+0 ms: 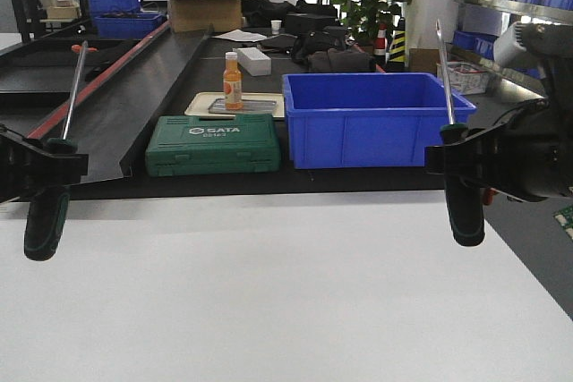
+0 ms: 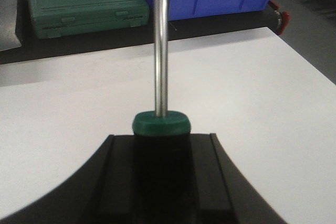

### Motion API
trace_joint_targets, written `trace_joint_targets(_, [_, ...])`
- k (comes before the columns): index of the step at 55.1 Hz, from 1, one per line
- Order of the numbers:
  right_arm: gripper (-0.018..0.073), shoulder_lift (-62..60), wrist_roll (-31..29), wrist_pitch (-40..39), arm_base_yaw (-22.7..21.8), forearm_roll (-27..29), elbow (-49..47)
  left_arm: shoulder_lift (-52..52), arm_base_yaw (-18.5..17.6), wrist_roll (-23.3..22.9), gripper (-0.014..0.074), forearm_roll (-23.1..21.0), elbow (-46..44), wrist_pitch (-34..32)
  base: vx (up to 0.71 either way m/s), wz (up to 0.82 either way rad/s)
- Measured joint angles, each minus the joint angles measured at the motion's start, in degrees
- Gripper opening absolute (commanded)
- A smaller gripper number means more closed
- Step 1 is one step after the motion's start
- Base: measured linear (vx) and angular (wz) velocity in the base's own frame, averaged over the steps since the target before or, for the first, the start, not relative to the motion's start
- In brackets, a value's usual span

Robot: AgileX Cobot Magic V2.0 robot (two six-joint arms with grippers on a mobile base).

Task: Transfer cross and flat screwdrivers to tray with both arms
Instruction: 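Hold both screwdrivers and drive the base away from the table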

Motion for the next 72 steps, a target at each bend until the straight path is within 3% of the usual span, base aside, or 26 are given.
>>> trace_joint_targets(21, [-0.0008,0.0,0.0,0.0,0.0,0.1,0.0,-0.1,0.0,0.0,-0.0006,0.0,0.0,0.0,-0.23,-0.4])
trace_joint_targets(72, [-0.0008,0.0,0.0,0.1,-0.1,-0.2,0.0,-0.1,0.0,0.0,-0.0006,0.0,0.0,0.0,-0.06,-0.75])
